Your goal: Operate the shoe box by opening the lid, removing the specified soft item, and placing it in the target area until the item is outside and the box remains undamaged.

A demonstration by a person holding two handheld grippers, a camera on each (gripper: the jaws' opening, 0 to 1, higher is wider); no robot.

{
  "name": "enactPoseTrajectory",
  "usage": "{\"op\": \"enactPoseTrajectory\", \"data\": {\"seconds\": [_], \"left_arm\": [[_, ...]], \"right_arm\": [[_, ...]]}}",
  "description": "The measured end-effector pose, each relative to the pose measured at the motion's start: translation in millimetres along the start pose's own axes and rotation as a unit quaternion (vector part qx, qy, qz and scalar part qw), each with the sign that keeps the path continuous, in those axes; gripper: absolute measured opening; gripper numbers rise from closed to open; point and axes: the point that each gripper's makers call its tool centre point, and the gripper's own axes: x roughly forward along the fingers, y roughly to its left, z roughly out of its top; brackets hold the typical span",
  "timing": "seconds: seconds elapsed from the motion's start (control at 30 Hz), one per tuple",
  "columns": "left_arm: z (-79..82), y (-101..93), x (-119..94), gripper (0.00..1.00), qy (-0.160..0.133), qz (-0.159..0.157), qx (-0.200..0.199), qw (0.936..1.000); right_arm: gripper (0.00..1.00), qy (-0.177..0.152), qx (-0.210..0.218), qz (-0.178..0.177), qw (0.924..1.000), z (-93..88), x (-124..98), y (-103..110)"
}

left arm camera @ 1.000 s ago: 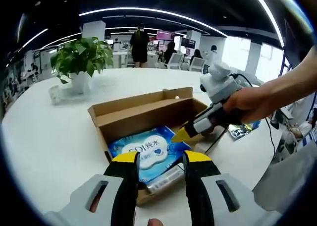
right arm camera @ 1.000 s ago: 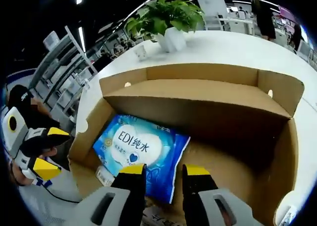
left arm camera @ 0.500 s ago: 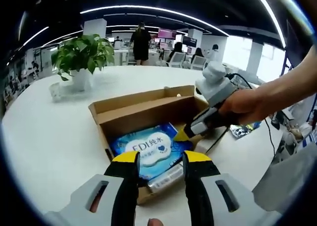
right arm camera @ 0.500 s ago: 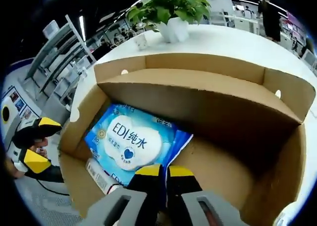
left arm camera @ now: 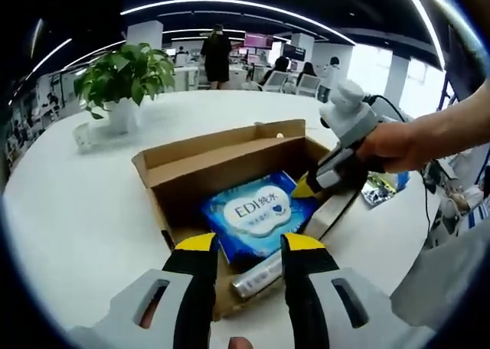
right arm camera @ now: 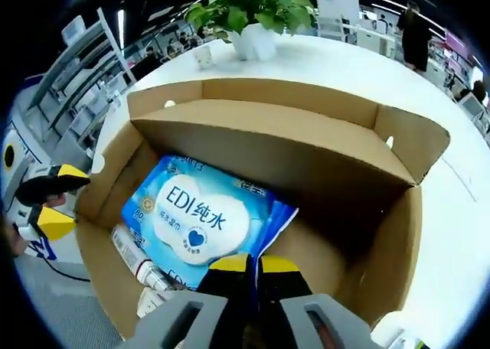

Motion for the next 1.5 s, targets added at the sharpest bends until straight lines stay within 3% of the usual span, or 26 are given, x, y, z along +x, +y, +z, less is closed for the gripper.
{"op": "enactPoseTrajectory", "data": {"seconds": [0.1,0.23,0.3,0.37,0.43,0.53,0.67,0.8,0.9,1.0,1.1,1.2,1.23,1.33,1.37,1.5], "left_arm": [[-1.8,4.7,11,0.33,0.031,0.004,0.003,0.9995],[-14.9,14.6,28,0.32,0.094,0.019,-0.006,0.9954],[-15.9,26.1,32,0.28,0.115,0.050,0.008,0.9921],[-13.9,26.3,36,0.24,0.126,0.050,0.007,0.9908],[-10.0,25.4,40,0.27,0.125,0.049,0.004,0.9909],[-13.8,27.8,43,0.27,0.147,0.059,0.011,0.9873],[-4.2,15.9,34,0.25,0.135,0.061,0.024,0.9886],[-23.0,3.6,40,0.27,0.174,0.043,-0.009,0.9838],[-39.0,10.6,35,0.18,0.213,0.077,-0.020,0.9738],[-47.3,9.9,37,0.15,0.228,0.075,-0.029,0.9702],[-49.9,5.2,42,0.19,0.240,0.065,-0.045,0.9676],[-52.8,3.0,52,0.20,0.240,0.050,-0.100,0.9643],[-53.2,5.3,53,0.20,0.241,0.049,-0.104,0.9636],[-51.5,4.3,55,0.17,0.231,0.043,-0.098,0.9672],[-48.7,5.7,56,0.15,0.217,0.042,-0.088,0.9713],[-43.5,4.8,51,0.08,0.189,0.039,-0.090,0.9771]], "right_arm": [[0.00,-0.001,0.004,-0.007,1.0000,-4.1,-2,4],[0.00,-0.006,0.018,-0.006,0.9998,-1.8,-1,0],[0.00,-0.007,0.021,-0.005,0.9997,-3.3,-2,0],[0.00,-0.009,0.023,-0.005,0.9997,-3.7,-2,-1],[0.00,-0.011,0.022,-0.005,0.9997,-3.4,-2,0],[0.00,-0.013,0.023,-0.004,0.9997,-3.5,-2,-2],[0.00,-0.014,0.022,-0.001,0.9997,-3.2,-1,-2],[0.00,-0.016,0.018,-0.002,0.9997,-5.4,-5,4],[0.00,-0.018,0.020,-0.001,0.9996,-7.0,-9,9],[0.00,-0.018,0.015,-0.001,0.9997,-7.8,-10,9],[0.00,-0.019,0.015,0.000,0.9997,-8.3,-12,12],[0.00,-0.017,0.013,0.003,0.9998,-8.9,-12,15],[0.04,-0.013,0.021,0.021,0.9995,-9.9,-11,22],[0.03,-0.014,0.018,0.021,0.9995,-8.7,-10,19],[0.00,-0.024,-0.007,0.010,0.9996,-4.4,-11,15],[0.00,-0.037,0.007,0.019,0.9991,-5.4,-18,23]]}}
